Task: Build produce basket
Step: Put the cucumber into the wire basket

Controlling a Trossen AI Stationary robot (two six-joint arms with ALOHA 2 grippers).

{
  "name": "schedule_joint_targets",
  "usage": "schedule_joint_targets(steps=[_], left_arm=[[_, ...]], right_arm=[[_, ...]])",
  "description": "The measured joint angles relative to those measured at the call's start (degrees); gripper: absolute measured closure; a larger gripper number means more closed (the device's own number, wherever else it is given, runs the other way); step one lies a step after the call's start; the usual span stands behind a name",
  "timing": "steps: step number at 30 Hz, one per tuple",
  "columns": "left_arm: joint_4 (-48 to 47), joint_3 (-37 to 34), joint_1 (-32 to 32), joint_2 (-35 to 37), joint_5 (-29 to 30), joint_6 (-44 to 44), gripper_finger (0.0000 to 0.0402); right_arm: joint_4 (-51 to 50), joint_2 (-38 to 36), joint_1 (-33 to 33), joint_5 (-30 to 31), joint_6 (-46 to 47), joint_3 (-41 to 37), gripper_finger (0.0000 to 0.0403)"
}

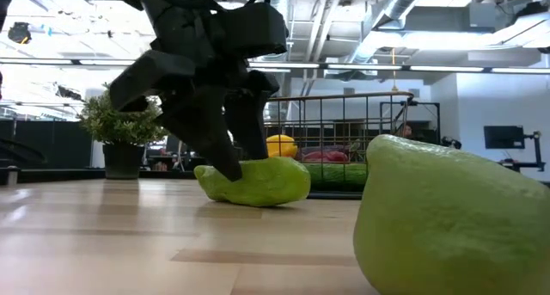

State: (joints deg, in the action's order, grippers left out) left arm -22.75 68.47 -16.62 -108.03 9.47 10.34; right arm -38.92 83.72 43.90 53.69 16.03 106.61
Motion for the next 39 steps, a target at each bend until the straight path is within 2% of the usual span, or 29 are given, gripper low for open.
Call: schedule_joint_targets(steps=[8, 15, 25, 29, 35, 39], left_arm=[[-0.29, 0.0, 1.88, -0.02, -3.98, -0.39, 0.0152], [-1.43, -0.03, 1.9, -2.99, -6.29, -1.95, 0.0152], [-0.11, 0.02, 1.68, -3.47, -5.03, -8.43, 0.0155], [0.19, -0.04, 1.7, -1.71, -3.66, -10.49, 0.0188], [-0.54, -0.04, 1.72, 1.07, -4.67, -13.28, 0.0293], [-0.51, -0.04, 1.59, 4.37, -6.78, -15.73, 0.0301]], right_arm=[[0.2, 0.0, 0.0, -0.11, 0.0, -0.02, 0.0148], [0.28, -0.02, 0.0, -0.15, 0.0, 0.0, 0.0148], [0.28, -0.04, 0.0, -0.35, 0.0, 0.0, 0.0148], [0.25, -0.04, 0.0, -0.35, 0.0, 0.0, 0.0148], [0.26, -0.04, 0.01, -0.33, 0.0, 0.0, 0.0148], [0.3, -0.04, 0.01, -0.33, 0.0, 0.0, 0.0148]])
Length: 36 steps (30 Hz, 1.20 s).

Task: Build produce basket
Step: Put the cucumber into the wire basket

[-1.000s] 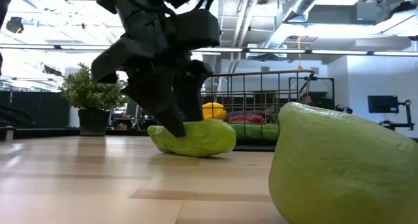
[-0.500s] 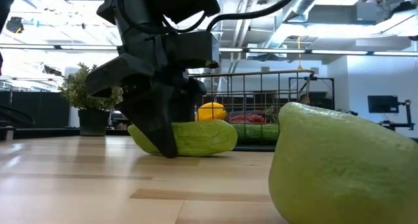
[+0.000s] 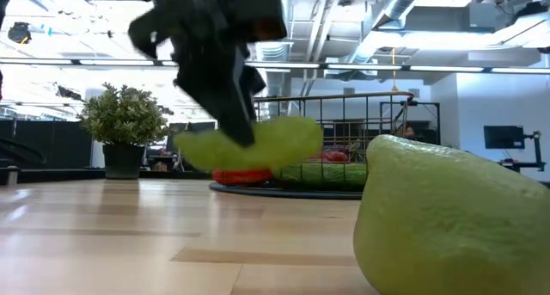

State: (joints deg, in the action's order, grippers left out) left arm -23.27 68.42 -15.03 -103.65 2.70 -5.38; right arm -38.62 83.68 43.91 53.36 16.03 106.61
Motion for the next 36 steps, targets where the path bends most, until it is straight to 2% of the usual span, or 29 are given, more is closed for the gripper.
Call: schedule_joint_targets(steps=[6, 11, 16, 19, 21, 25, 29, 33, 36], left_arm=[[-0.14, 0.0, -1.08, 9.03, 2.55, -3.56, 0.0301], [0.85, 0.04, -2.3, 19.32, 13.47, -4.46, 0.0301], [3.32, 0.04, -2.5, 28.33, 22.87, -4.35, 0.03], [6.16, 0.07, -2.37, 32.19, 24.96, -2.98, 0.0301], [8.18, 0.07, -2.34, 33.75, 25.19, -1.72, 0.0301], [12.44, 0.07, -2.34, 35.03, 25.18, 0.41, 0.0296], [14.42, 0.09, -2.34, 35.03, 25.17, 2.2, 0.0298], [14.32, 0.09, -2.34, 35.06, 25.18, 2.27, 0.0298], [14.25, 0.09, -2.34, 35.06, 25.2, 2.25, 0.0295]], right_arm=[[-0.24, 0.0, 0.0, 0.02, -0.04, 0.0, 0.0148], [-2.77, -0.97, 0.36, 0.99, -0.02, 0.0, 0.0148], [-9.77, -1.34, 0.36, 9.33, 2.98, 0.04, 0.0148], [-17.84, -1.28, 0.18, 15.43, 10.43, 0.04, 0.0148], [-23.61, -0.59, -1.05, 16.91, 17.35, 0.06, 0.0148], [-34.81, 2.45, -3.6, 16.96, 30.32, 0.02, 0.0148], [-40.2, 6.19, -6.35, 16.94, 36.8, 0.03, 0.0148], [-40.3, 9.47, -10.07, 12.62, 34.57, 0.02, 0.0148], [-34.85, 11.51, -13.01, 7.22, 30.03, 0.02, 0.0148]])
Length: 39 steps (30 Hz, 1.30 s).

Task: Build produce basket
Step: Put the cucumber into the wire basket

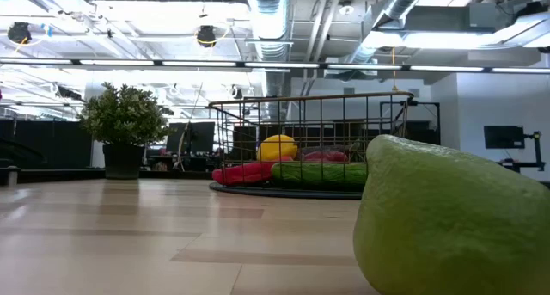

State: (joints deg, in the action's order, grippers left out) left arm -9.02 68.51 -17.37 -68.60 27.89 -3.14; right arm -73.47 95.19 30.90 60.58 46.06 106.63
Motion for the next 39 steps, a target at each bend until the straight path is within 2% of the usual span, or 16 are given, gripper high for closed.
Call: schedule_joint_targets(steps=[2, 9, 14, 26, 35, 39], left_arm=[[-0.07, 0.0, 0.0, 0.0, -0.01, 0.0, 0.0296], [-0.27, 0.0, 0.0, 0.0, -0.03, -0.56, 0.0294], [-0.17, 0.02, 0.0, 0.1, -0.38, -1.44, 0.0295], [-0.46, 0.04, -0.36, 0.11, 0.15, -2.39, 0.0294], [-0.44, 0.02, -2.12, 0.13, 1.15, -3.32, 0.0294], [-0.01, 0.02, -2.89, 0.17, 1.06, -4.27, 0.0293]], right_arm=[[6.24, 1.09, -1.87, -2.1, -6.08, 0.0, 0.0148], [34.82, 3.41, -4.6, -2.53, -35.99, 0.0, 0.0148], [46.49, 3.44, -5.37, -2.56, -49.86, 0.0, 0.0148], [46.53, 3.4, -8.65, -3.52, -52.83, -0.02, 0.0148], [47.83, 3.4, -10.48, -4.3, -57.37, -0.02, 0.0148], [51.72, 3.44, -10.64, -4.32, -62.03, -0.02, 0.0148]])
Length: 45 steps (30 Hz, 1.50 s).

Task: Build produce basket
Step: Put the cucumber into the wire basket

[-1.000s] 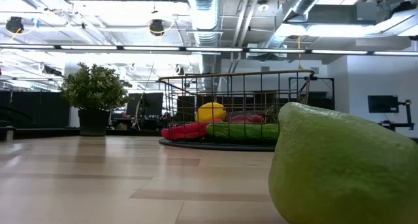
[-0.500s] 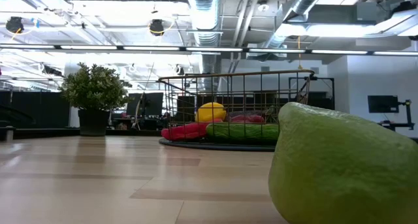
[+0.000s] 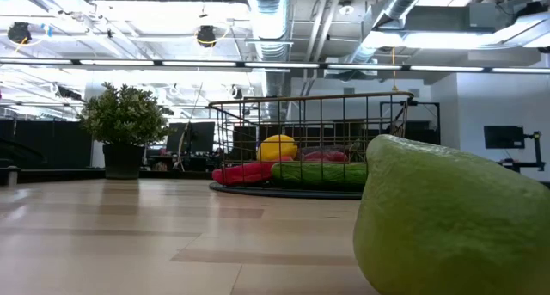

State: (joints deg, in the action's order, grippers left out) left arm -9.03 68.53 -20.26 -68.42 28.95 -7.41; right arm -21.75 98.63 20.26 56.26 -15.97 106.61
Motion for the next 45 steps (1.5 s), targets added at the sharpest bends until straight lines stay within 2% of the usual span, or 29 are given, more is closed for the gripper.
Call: schedule_joint_targets(steps=[8, 13, 15, 17, 19, 23, 26, 29, 37, 41, 45], left_arm=[[0.7, 0.13, -0.74, 0.09, 0.2, -0.52, 0.0294], [0.82, 0.13, -1.0, -0.27, 1.58, 0.12, 0.0292], [0.75, 0.09, -1.07, -0.28, 1.76, 1.33, 0.0292], [0.11, 0.02, -1.19, -0.28, 0.99, 1.91, 0.0292], [-1.88, -0.22, -1.41, -0.38, -1.3, 2.36, 0.0291], [-1.29, -0.31, -1.61, -0.48, -4.39, 2.85, 0.0291], [-0.85, -0.09, -1.64, -0.28, -3.77, 3.44, 0.0291], [-1.28, -0.24, -1.83, -0.55, -3.91, 3.94, 0.0291], [-0.64, -0.17, -1.68, -0.31, -3.15, 4.42, 0.0291], [-0.63, -0.17, -1.65, -0.3, -2.9, 4.6, 0.029], [-0.2, -0.02, -1.72, -0.02, -2.8, 4.34, 0.029]], right_arm=[[5.09, 0.07, -0.2, 0.36, -5.59, -0.07, 0.0148], [5.32, -0.05, 1.15, 7.32, -7.91, -0.2, 0.0148], [5.29, -0.36, 2.2, 8.02, -6.47, -0.2, 0.0148], [3.5, -1.73, 3.78, 8.13, -2.59, -0.2, 0.0148], [-0.47, -3.77, 5.13, 10.94, 3.28, 0.15, 0.0148], [-15.83, -7.79, 7.12, 15.3, 19.97, 0.29, 0.0148], [-25.79, -9.54, 8.26, 10.3, 33.45, 0.02, 0.0148], [-30.61, -9.88, 9.17, 6.38, 39.59, 0.13, 0.0148], [-26.66, -2.88, 8.29, 3.49, 38.8, 0.04, 0.0148], [-19.21, 0.84, 6.56, 2.74, 31.75, -0.13, 0.0148], [-8.32, 1.02, 5.31, -2.4, 21.67, -0.02, 0.0148]])
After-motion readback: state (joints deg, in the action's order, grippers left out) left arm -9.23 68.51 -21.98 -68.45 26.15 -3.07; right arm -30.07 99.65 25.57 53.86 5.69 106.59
